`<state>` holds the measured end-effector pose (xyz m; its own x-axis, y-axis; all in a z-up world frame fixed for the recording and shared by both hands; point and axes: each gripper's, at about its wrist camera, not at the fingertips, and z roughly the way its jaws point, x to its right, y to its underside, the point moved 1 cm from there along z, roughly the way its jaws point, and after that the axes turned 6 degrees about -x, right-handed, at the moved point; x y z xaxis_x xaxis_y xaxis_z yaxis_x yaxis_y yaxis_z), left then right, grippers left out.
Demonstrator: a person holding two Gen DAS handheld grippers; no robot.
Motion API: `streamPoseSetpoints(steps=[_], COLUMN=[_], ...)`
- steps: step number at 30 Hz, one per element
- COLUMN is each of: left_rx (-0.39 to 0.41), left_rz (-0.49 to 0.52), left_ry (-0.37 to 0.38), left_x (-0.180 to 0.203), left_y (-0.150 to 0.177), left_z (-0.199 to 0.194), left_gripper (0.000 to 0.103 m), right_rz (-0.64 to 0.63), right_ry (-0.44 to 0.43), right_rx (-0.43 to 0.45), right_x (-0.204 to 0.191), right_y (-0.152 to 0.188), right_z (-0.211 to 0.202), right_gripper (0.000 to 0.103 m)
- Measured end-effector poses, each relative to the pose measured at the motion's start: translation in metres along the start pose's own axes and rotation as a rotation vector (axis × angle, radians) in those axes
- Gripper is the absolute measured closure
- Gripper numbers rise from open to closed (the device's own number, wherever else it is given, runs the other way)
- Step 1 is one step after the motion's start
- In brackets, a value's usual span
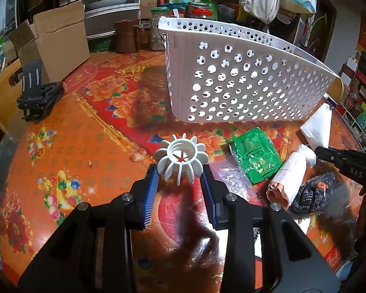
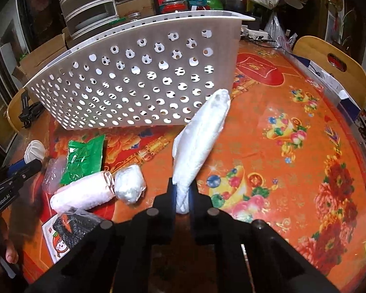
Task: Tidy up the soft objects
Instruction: 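Grasp the white folded napkin with the right gripper, then carry the flower piece with the left gripper while the right gripper carries the napkin over the basket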
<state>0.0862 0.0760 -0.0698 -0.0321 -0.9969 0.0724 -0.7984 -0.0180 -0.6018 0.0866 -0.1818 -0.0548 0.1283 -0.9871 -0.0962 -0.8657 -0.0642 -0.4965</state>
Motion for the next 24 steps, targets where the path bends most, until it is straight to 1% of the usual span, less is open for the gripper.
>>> streamPoseSetpoints(steps=[6,12,20,24], left_rx=[0.027,0.052,0.134,0.165], left_rz=[0.024,0.037,0.062,0.071], left_ry=[-0.048,-0.064,-0.114,-0.121], left_x=[0.006,0.013,0.026,0.033], left_y=[0.002,0.001,0.0,-0.002], left_z=[-0.007,-0.016,-0.042,-0.054], left_gripper=[0.071,0.071,0.072,0.072], right_rz=[0.001,0.006,0.004,0.0], right_ry=[-0.027,-0.039,-0.047,-0.055], right_rx=[0.035,0.056,0.109,0.141], right_x=[0.001,0.004,0.008,0.009], right_y=[0.002,0.005,0.01,0.011], right_z=[-0.011,-0.021,-0.044,-0.062], right_gripper=[0.097,0.097,0.097,0.097])
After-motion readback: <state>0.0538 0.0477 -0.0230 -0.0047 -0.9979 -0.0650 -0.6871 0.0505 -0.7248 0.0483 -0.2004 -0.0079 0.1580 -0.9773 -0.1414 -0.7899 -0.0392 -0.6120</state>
